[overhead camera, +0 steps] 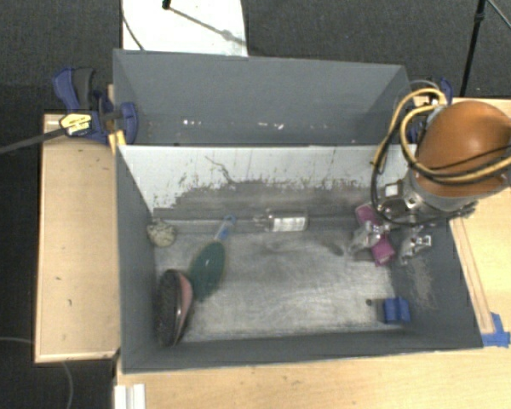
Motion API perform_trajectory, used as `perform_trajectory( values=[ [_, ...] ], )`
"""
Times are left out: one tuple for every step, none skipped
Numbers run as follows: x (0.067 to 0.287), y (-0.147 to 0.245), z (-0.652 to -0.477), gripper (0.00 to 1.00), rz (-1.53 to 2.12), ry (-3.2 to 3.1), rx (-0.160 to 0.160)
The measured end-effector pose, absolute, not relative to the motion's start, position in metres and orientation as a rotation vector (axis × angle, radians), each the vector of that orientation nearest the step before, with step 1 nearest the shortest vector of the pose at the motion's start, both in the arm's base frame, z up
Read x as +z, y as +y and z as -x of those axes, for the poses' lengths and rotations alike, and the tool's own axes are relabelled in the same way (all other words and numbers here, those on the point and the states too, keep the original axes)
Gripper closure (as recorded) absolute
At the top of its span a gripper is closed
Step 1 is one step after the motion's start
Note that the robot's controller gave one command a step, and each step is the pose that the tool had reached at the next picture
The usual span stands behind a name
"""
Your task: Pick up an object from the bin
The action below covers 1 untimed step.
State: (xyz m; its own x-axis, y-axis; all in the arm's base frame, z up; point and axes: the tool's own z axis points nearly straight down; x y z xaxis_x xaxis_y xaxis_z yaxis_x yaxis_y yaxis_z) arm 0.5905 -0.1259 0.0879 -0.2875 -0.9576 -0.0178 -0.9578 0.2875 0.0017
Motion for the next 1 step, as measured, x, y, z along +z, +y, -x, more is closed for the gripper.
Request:
perform_trajectory(
  values=[
    [0.0861, -0.1219, -0.5896, 0.00, 2.197, 2.219, 0.026]
  ],
)
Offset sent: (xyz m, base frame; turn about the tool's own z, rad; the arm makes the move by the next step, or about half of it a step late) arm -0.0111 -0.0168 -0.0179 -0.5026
